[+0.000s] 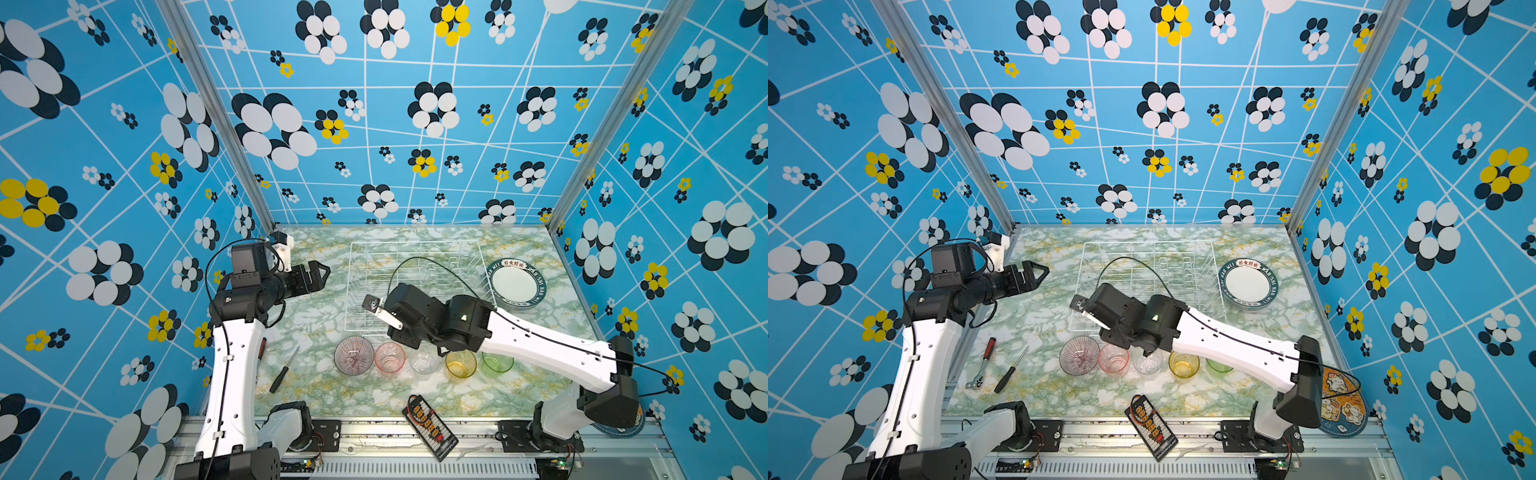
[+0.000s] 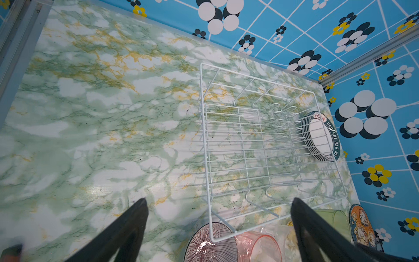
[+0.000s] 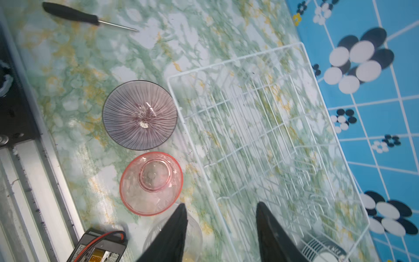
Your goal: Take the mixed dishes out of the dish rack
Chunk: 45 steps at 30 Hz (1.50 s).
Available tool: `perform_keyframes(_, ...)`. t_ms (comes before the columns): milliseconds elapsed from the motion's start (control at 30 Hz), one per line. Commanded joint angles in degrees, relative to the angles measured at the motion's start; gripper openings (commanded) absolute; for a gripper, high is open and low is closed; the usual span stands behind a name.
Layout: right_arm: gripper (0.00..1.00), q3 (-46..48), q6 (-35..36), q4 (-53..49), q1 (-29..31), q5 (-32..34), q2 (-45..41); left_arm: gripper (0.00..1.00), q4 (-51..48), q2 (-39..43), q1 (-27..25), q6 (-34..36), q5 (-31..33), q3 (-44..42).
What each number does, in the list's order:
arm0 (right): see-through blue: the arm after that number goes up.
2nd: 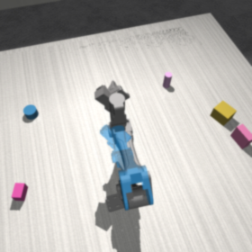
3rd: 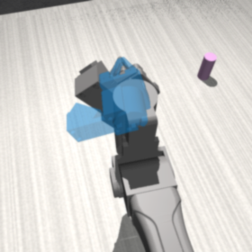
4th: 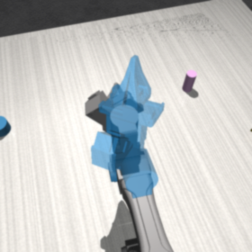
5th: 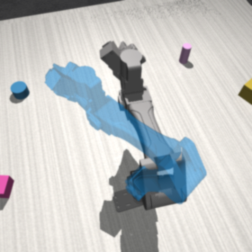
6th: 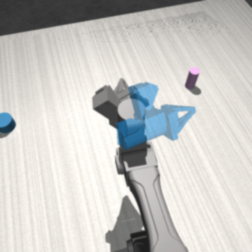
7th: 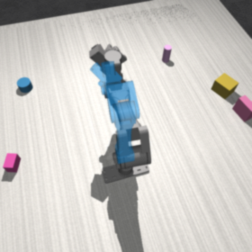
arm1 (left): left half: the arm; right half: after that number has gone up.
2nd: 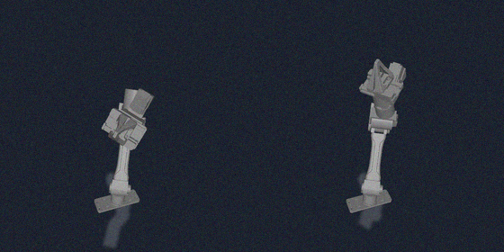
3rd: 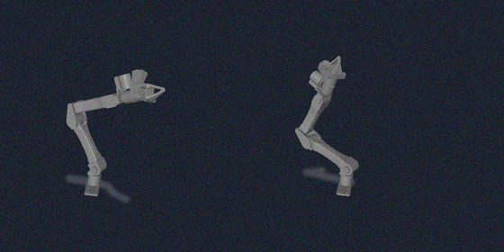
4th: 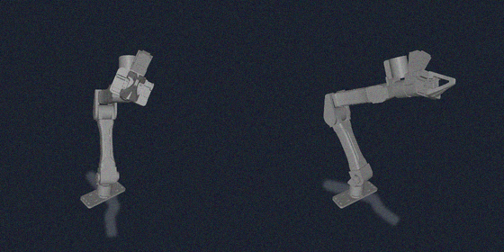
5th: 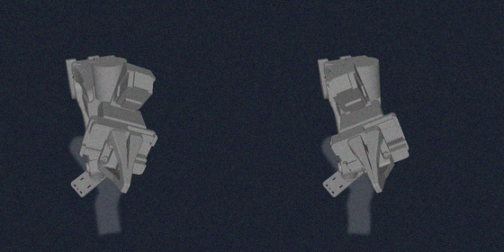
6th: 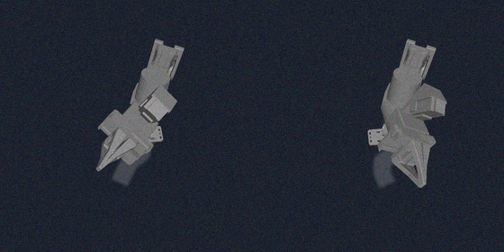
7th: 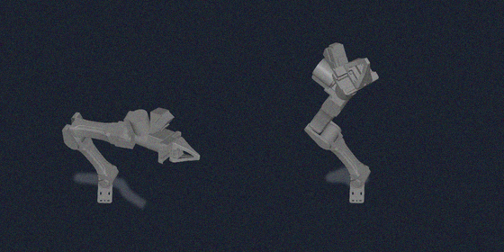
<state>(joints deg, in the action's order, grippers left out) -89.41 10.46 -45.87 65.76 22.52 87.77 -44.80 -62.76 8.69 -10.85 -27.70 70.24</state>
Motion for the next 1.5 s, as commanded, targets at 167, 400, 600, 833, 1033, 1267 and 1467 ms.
perform_keyframes(167, 0.64, 13.98, -18.82, 3.12, -18.06, 5.88, -19.70, 0.99, 15.70, 2.11, -10.71, 1.43, 19.09, -8.83)
perform_keyframes(400, 0.65, 24.17, -23.30, 5.43, -32.49, 1.94, -29.35, 0.99, 31.64, -2.98, -13.79, 1.83, 24.69, -18.06)
perform_keyframes(600, 0.65, 30.08, -24.35, 8.22, -38.52, -1.32, -31.51, 0.99, 46.04, -10.22, -13.87, 4.88, 25.21, -26.54)
perform_keyframes(833, 0.66, 32.86, -24.22, 10.00, -41.56, -2.44, -32.48, 0.99, 58.40, -18.02, -13.87, 9.26, 28.49, -31.08)
perform_keyframes(1033, 0.66, 34.55, -23.87, 10.97, -43.13, -2.31, -32.82, 0.99, 66.96, -23.90, -14.14, 13.01, 30.48, -33.73)
perform_keyframes(1267, 0.66, 39.51, -23.78, 15.51, -45.13, 1.97, -36.59, 0.99, 85.20, -23.98, -13.00, 12.75, 34.23, -42.34)
perform_keyframes(1467, 0.71, 48.28, -23.75, 26.67, -46.93, 6.83, -42.37, 0.99, 101.19, -26.55, -11.90, 10.93, 35.55, -49.65)
